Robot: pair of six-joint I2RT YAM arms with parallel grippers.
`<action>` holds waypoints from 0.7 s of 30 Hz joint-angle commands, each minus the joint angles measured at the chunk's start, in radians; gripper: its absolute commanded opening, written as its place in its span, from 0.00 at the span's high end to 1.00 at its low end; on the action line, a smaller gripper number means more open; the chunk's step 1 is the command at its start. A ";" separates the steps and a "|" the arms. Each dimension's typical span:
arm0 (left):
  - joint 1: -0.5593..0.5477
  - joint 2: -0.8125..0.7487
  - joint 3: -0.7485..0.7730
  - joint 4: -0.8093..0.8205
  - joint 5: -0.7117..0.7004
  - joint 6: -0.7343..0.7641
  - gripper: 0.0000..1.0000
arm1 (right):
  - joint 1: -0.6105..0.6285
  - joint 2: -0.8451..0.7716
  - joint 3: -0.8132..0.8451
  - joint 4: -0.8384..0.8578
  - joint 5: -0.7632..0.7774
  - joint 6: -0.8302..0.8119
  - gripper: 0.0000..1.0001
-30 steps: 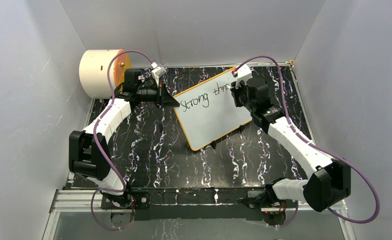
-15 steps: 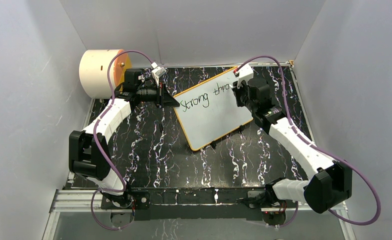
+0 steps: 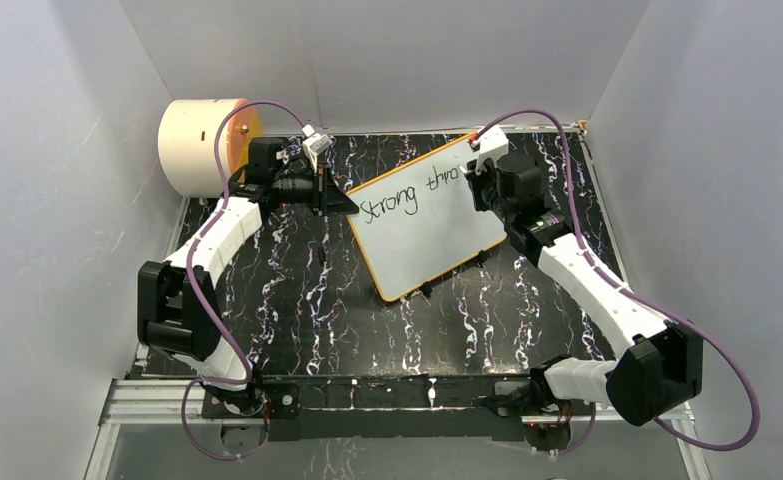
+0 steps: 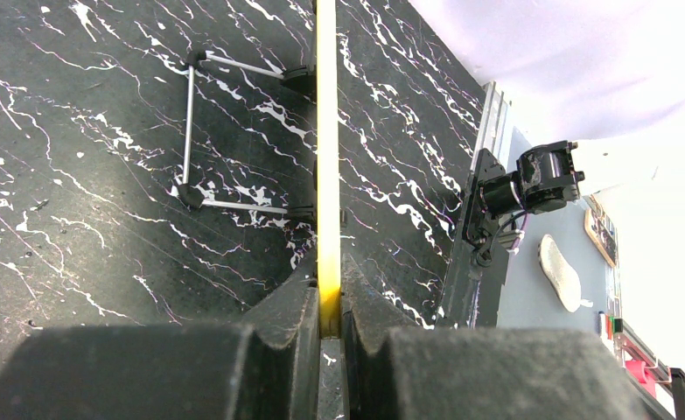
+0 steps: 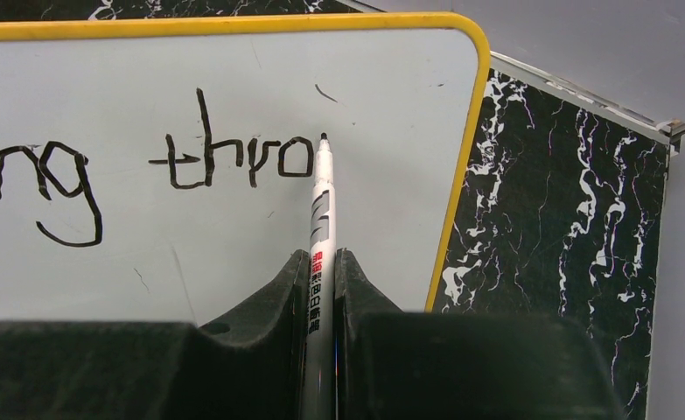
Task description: Write a sentence on the whiteboard
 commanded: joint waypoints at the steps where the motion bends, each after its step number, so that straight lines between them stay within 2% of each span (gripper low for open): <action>1: -0.004 -0.019 -0.007 -0.025 0.025 0.022 1.00 | -0.009 0.007 0.062 0.059 -0.010 -0.016 1.00; 21: -0.004 -0.016 -0.006 -0.026 0.027 0.022 1.00 | -0.011 -0.008 0.022 -0.026 -0.012 -0.004 1.00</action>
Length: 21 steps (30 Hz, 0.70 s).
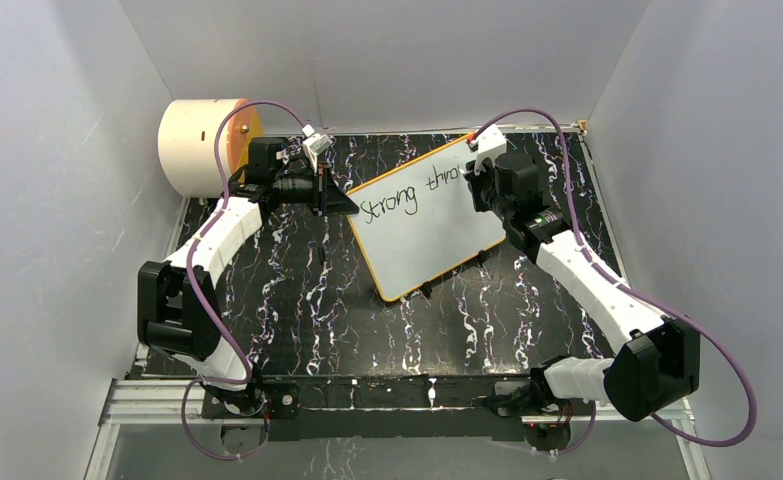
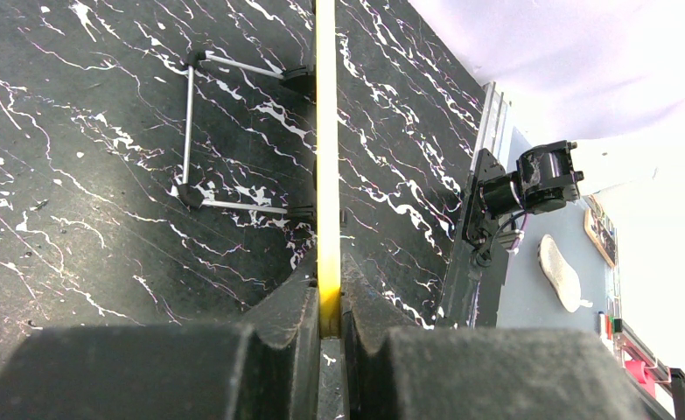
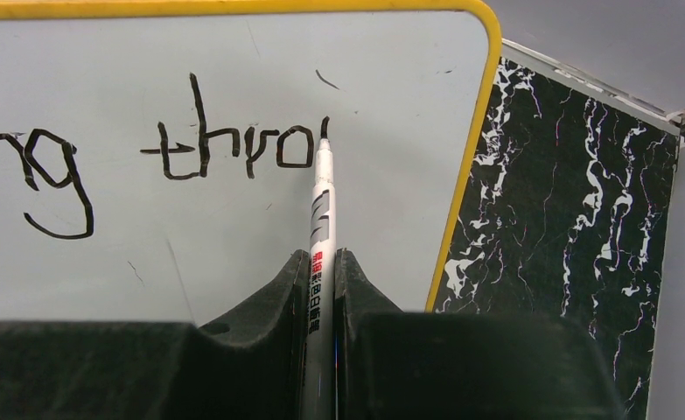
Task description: Write a sentence on the whiteboard
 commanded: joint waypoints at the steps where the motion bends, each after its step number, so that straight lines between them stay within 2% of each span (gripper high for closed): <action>1: -0.004 -0.016 -0.006 -0.026 0.027 0.022 1.00 | -0.005 -0.034 0.004 -0.009 -0.001 -0.001 1.00; 21: -0.003 -0.014 -0.005 -0.025 0.031 0.020 1.00 | -0.008 -0.033 -0.006 -0.011 0.039 0.002 1.00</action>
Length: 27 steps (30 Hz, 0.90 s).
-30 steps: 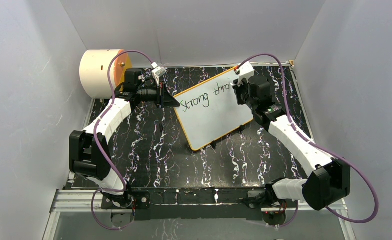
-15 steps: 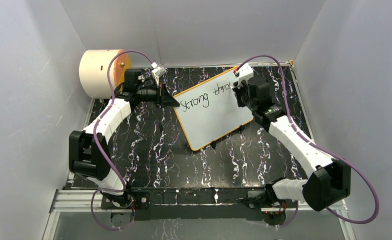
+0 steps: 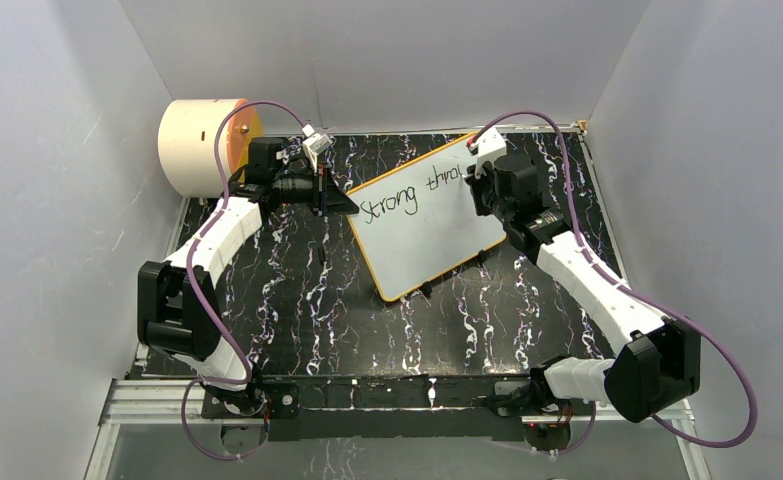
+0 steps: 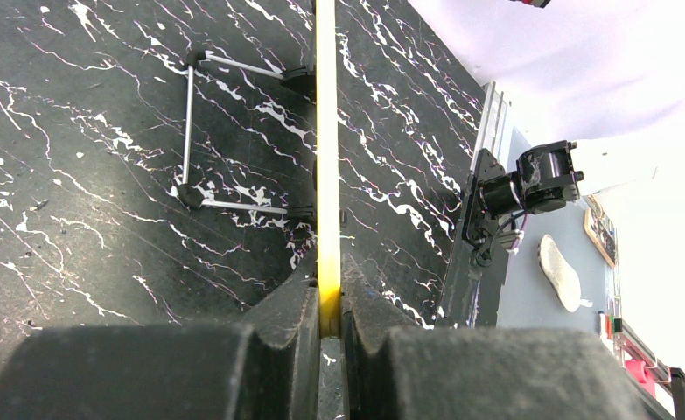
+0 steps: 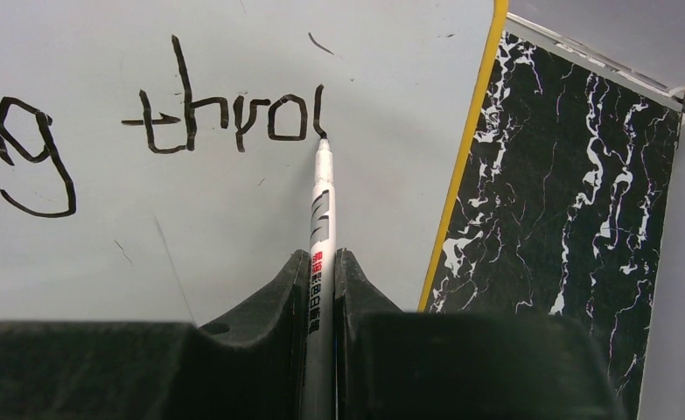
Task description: Write a sentence on the whiteboard
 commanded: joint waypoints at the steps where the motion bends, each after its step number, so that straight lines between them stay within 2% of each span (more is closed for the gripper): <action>1: -0.004 -0.015 -0.006 -0.025 0.030 0.022 1.00 | -0.008 -0.024 0.003 0.041 0.025 0.001 1.00; 27: -0.004 -0.017 -0.007 -0.025 0.028 0.023 1.00 | -0.025 0.005 0.055 0.126 0.005 -0.008 1.00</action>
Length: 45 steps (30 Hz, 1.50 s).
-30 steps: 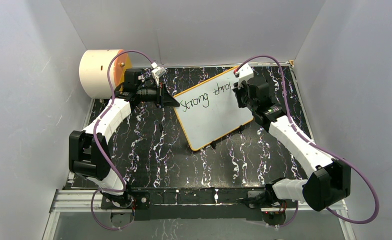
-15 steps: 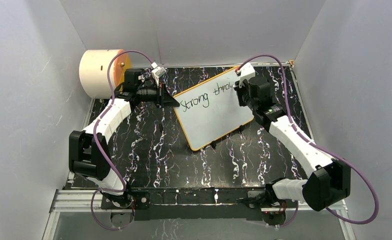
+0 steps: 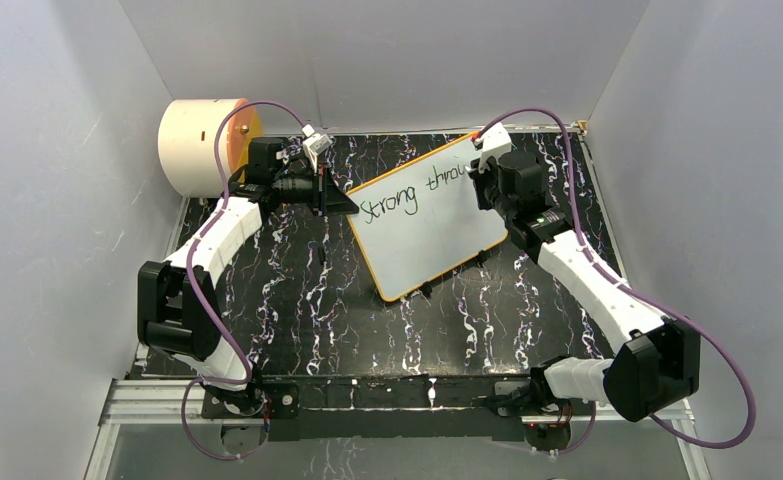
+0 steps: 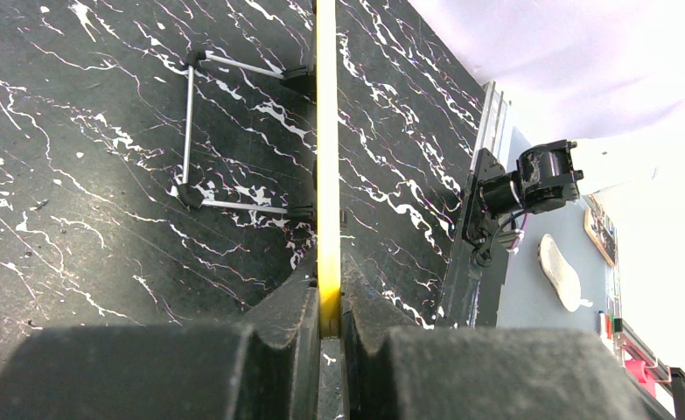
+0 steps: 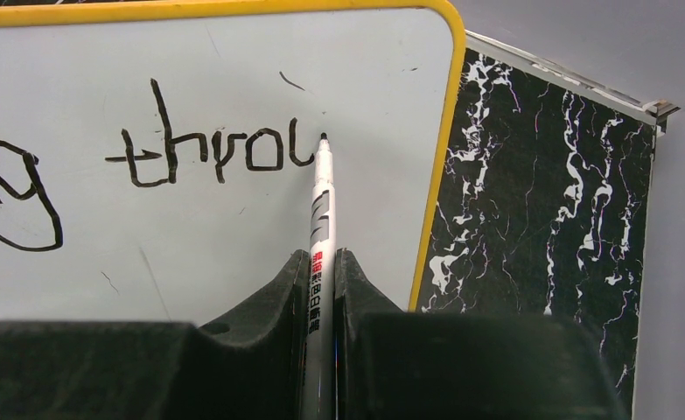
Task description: Write a sentence on the whiteboard
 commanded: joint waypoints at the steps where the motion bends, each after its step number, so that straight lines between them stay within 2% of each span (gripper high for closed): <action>1: -0.004 -0.018 -0.008 -0.026 0.028 0.023 1.00 | -0.006 0.004 0.058 0.068 -0.007 -0.007 1.00; 13: -0.004 -0.018 -0.008 -0.025 0.026 0.023 1.00 | -0.007 0.018 0.074 0.067 -0.017 -0.011 1.00; 45: -0.004 -0.019 -0.006 -0.024 0.026 0.022 1.00 | -0.009 -0.020 -0.009 -0.035 -0.014 0.006 1.00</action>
